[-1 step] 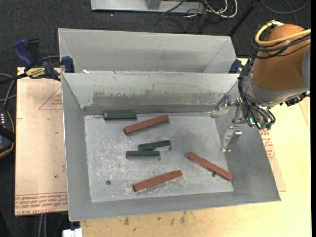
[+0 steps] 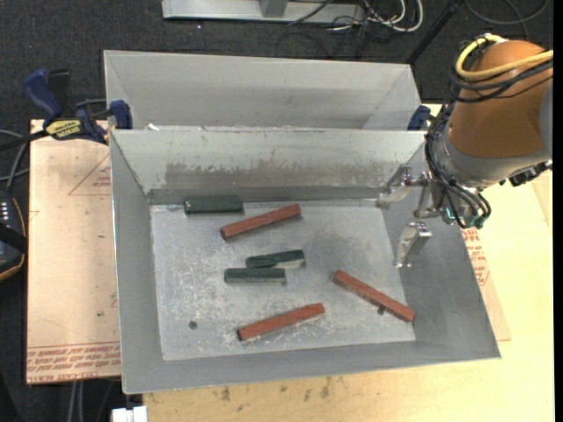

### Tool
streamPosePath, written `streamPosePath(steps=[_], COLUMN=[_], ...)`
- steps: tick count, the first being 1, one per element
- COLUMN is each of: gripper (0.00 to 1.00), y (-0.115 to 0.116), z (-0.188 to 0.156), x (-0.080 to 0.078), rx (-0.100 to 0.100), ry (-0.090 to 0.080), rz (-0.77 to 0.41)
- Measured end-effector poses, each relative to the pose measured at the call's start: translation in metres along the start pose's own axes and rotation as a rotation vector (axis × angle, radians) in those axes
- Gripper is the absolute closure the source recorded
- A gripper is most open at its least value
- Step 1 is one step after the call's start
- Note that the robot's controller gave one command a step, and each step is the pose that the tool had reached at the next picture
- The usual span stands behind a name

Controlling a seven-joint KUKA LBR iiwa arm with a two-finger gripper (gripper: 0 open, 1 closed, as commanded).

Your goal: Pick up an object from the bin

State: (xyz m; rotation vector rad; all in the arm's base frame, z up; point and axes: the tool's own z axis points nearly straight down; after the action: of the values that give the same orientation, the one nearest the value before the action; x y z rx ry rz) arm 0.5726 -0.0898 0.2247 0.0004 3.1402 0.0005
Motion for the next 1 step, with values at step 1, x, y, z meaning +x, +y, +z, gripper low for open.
streamPosePath(steps=[1], gripper=[0.00], y=[-0.0043], z=[0.0397], x=[0.0147], rx=[0.001], ry=[-0.006], rz=[-0.065])
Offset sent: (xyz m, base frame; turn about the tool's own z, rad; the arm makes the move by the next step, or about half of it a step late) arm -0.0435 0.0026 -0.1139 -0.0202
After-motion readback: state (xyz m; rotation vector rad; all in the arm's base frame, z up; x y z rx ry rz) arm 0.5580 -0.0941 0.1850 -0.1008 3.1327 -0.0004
